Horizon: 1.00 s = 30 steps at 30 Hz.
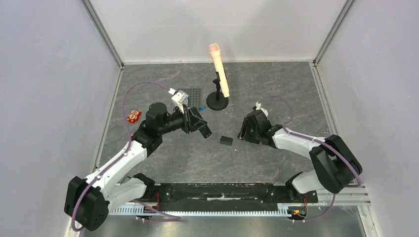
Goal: Load the batteries into the remote control
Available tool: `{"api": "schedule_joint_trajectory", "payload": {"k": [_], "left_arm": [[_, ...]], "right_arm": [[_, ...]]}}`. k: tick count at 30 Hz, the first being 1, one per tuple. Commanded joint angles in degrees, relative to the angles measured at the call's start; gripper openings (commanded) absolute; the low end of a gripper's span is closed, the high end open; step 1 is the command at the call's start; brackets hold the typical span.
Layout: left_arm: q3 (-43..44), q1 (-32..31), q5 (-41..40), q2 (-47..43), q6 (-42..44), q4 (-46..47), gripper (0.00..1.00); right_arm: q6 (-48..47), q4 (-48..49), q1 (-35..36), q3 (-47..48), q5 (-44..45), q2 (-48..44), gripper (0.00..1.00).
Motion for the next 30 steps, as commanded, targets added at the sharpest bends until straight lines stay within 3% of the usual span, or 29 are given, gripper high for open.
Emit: {"api": "schedule_joint_trajectory", "payload": {"k": [1,4,8,17,20,22,24,30], "left_arm": [[6.4,0.8,19.8,3.4,5.4,1.4,0.02],[11.2,0.8,26.8,6.8,9.6,-6.8,0.02],[14.5,0.8,27.3,8.5,14.7,-14.7,0.02],[12.3,0.7,22.1,8.0,10.1,-9.1,0.02],[12.0,0.7,20.9,8.1,9.0,-7.8,0.02],[11.9,0.8,20.4,8.3,8.4,-7.2,0.02],[11.5,0.7,20.4,8.5,7.7,-6.5,0.02],[10.6,0.8,20.8,9.8,6.4,-3.7,0.02]], "right_arm": [[-4.3,-7.1,-2.3,0.4,5.2,-3.2,0.52],[-6.5,-8.3,-3.3,0.0,7.5,-4.1,0.53],[-9.4,-8.4,-4.0,0.1,9.9,-3.9,0.54],[-13.1,-10.2,-4.4,2.1,10.8,-4.3,0.53],[-11.7,-14.3,-4.7,3.2,16.6,-7.3,0.53],[-10.4,-17.5,-5.7,2.7,20.9,-9.0,0.56],[-8.9,-19.9,-7.8,1.0,24.0,-10.6,0.65],[-7.1,-21.9,-12.0,-4.4,23.0,-14.5,0.79]]}}
